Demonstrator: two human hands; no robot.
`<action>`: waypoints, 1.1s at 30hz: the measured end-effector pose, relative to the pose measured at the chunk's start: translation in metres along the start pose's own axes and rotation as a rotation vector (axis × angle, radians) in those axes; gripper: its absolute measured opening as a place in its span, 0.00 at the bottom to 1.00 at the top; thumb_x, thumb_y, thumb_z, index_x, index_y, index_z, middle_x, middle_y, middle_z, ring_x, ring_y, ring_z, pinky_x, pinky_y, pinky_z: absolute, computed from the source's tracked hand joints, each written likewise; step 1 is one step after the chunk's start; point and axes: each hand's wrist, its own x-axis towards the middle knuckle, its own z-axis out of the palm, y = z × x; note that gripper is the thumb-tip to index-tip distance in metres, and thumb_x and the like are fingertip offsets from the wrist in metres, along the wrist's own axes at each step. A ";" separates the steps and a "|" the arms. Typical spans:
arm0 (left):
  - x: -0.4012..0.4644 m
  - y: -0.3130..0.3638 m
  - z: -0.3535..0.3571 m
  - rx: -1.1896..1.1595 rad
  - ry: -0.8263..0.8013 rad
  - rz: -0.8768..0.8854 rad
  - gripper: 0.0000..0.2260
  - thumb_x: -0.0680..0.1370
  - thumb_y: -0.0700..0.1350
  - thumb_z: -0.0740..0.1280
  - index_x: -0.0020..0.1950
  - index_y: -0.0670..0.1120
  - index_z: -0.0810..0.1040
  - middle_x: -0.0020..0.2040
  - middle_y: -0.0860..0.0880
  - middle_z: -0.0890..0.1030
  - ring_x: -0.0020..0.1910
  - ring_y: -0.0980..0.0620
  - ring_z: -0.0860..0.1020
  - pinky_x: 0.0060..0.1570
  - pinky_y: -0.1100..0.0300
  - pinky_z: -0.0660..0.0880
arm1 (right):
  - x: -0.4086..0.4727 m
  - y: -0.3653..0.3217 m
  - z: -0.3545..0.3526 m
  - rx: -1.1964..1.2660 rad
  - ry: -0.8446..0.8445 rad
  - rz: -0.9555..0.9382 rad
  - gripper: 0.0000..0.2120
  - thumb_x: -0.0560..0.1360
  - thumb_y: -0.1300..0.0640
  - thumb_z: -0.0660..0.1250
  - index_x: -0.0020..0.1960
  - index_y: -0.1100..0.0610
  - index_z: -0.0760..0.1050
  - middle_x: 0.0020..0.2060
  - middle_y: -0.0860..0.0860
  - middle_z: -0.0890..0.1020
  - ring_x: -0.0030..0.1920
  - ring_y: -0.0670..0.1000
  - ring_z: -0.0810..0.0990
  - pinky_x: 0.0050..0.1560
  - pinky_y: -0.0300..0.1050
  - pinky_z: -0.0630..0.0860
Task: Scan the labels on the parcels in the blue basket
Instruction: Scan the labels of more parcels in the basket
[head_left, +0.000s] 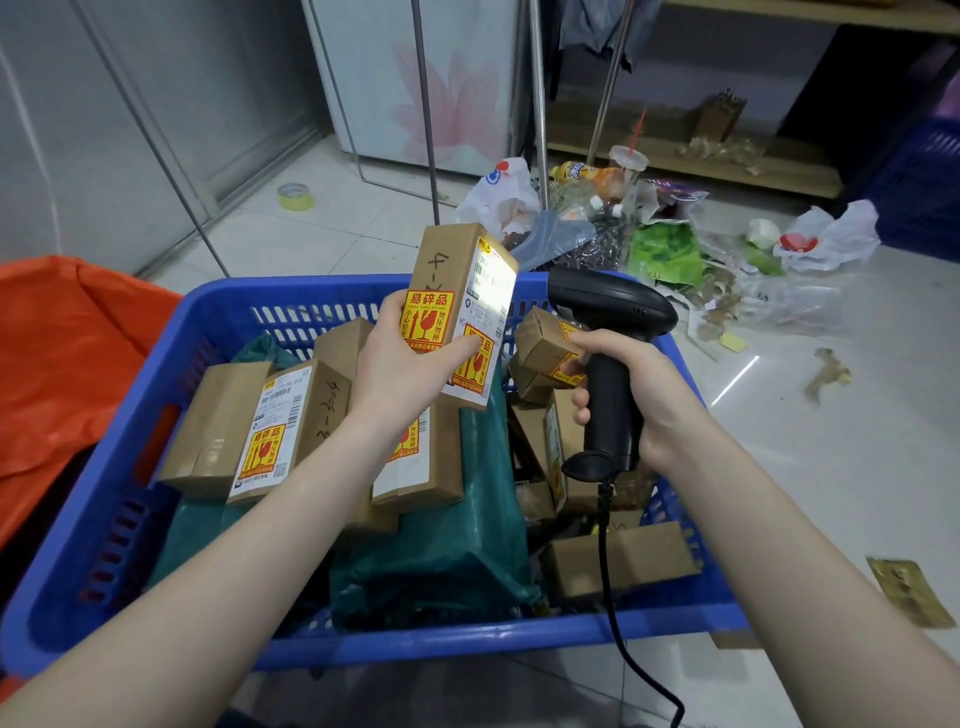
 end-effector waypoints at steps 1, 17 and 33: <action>0.000 0.000 0.000 -0.002 -0.001 0.000 0.25 0.71 0.51 0.73 0.64 0.55 0.66 0.51 0.57 0.76 0.47 0.59 0.77 0.41 0.66 0.73 | 0.000 0.000 0.000 -0.003 -0.001 0.001 0.08 0.72 0.57 0.70 0.38 0.59 0.75 0.33 0.53 0.77 0.25 0.49 0.72 0.23 0.40 0.71; 0.002 -0.003 -0.001 0.024 -0.003 -0.006 0.24 0.71 0.51 0.73 0.62 0.57 0.65 0.51 0.57 0.75 0.46 0.59 0.77 0.40 0.66 0.73 | 0.000 0.000 0.000 -0.028 -0.024 0.000 0.08 0.72 0.57 0.70 0.39 0.59 0.72 0.33 0.53 0.74 0.24 0.49 0.73 0.23 0.40 0.71; 0.003 -0.003 0.000 0.064 0.007 -0.028 0.25 0.70 0.52 0.73 0.63 0.55 0.66 0.52 0.55 0.76 0.49 0.56 0.78 0.42 0.64 0.75 | 0.000 0.001 0.001 -0.041 -0.051 0.007 0.08 0.71 0.57 0.70 0.40 0.60 0.72 0.29 0.53 0.71 0.22 0.48 0.73 0.22 0.39 0.72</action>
